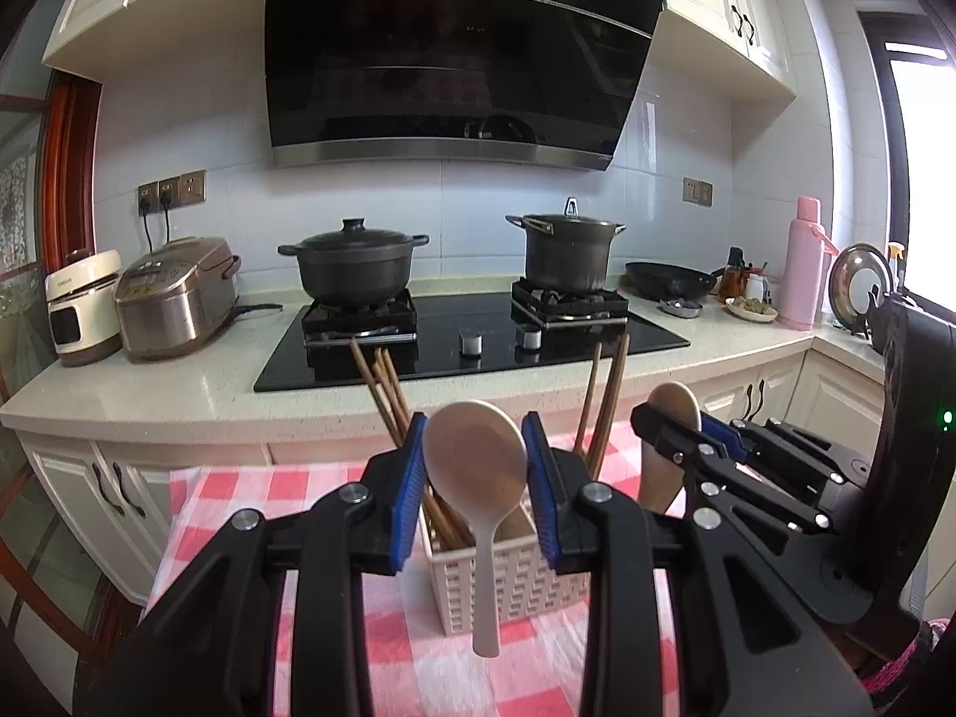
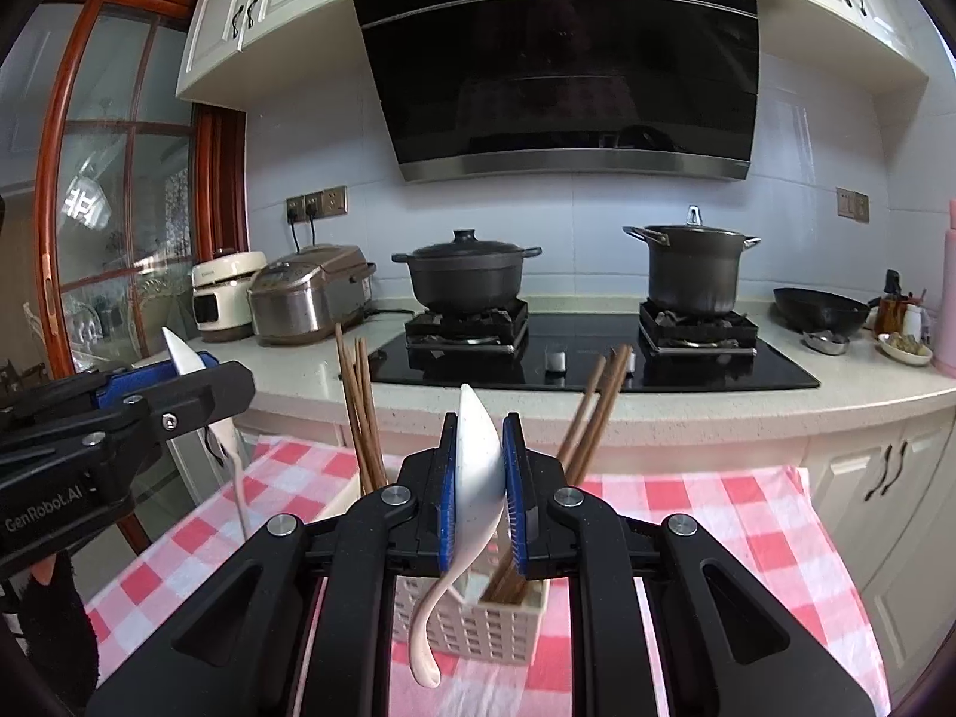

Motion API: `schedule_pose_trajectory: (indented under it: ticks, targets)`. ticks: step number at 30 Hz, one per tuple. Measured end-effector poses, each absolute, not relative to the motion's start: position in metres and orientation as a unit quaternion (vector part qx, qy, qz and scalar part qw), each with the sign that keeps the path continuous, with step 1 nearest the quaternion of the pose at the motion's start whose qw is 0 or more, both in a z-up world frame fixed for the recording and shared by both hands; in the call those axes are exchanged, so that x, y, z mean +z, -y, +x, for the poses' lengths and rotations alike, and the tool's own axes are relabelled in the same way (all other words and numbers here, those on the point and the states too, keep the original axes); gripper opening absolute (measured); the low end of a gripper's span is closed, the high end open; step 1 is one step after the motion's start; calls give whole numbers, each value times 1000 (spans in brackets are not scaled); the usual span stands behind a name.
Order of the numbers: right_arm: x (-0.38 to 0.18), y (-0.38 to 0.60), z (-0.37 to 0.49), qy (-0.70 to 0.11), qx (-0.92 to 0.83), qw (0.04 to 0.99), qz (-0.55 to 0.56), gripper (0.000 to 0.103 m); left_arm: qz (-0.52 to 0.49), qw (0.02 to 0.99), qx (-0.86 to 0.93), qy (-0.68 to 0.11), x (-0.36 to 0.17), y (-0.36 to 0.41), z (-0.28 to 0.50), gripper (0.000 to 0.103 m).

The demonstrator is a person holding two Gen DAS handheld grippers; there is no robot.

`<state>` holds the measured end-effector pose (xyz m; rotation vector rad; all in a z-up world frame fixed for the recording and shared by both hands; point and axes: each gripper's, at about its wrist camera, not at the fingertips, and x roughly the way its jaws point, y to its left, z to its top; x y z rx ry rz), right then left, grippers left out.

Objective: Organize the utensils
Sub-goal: 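Lower both spoons handle-first into the caddy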

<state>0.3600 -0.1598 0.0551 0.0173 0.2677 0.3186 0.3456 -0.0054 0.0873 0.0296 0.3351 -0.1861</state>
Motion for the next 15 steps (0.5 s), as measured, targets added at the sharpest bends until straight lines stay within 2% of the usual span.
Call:
schedule_pose_trajectory:
  ticks: [7,15]
  targets:
    - [66,156,389,-106,168,980,0,15,-1,984,-87,-154,105,1,383,31]
    - [52,152,421,-105,166,980,-1,15,-28,984,-81,-153,102,-6,424,31]
